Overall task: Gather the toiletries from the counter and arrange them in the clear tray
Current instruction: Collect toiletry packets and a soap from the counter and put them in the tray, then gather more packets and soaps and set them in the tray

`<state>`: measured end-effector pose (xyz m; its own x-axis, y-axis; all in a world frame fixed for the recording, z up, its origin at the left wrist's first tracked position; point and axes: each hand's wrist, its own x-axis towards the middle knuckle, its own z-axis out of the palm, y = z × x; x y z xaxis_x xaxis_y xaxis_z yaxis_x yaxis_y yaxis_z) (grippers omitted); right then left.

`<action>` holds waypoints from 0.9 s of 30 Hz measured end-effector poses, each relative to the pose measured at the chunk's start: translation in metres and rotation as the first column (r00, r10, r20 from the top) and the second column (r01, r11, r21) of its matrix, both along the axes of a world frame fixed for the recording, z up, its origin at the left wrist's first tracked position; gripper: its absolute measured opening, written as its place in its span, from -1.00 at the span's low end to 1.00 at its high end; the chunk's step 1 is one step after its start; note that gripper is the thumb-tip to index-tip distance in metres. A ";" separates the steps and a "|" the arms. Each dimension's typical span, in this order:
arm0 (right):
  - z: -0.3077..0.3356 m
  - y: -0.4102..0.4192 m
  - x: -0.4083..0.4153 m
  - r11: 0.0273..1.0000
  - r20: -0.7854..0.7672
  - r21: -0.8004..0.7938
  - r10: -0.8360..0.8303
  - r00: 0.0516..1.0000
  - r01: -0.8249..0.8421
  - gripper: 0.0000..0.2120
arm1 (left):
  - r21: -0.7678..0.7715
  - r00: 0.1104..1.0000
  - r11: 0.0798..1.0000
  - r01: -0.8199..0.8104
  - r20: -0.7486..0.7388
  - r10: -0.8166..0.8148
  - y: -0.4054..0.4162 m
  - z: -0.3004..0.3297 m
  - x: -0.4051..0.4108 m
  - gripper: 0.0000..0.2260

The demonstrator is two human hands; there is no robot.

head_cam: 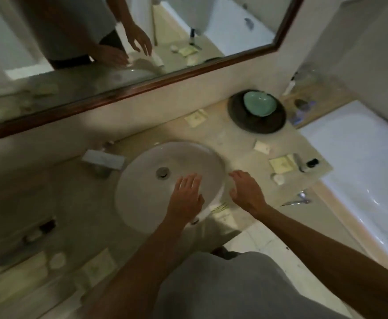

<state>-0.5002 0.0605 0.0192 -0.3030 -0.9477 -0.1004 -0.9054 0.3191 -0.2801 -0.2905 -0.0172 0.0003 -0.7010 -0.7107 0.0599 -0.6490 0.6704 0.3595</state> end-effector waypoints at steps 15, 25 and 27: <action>-0.048 -0.003 -0.254 0.946 -0.265 0.318 0.024 0.964 0.064 -0.45 | 0.115 0.897 0.919 0.376 0.203 -0.392 0.031 -0.046 -0.189 -0.51; -0.043 0.025 -0.222 0.979 0.164 0.096 -0.196 0.967 0.182 -0.51 | 0.141 0.959 0.972 0.189 0.185 -0.213 0.003 -0.045 -0.237 -0.60; -0.051 0.035 -0.219 0.974 0.181 0.169 -0.179 0.967 0.148 -0.48 | 0.109 0.961 0.976 0.189 0.182 -0.206 -0.005 -0.044 -0.251 -0.61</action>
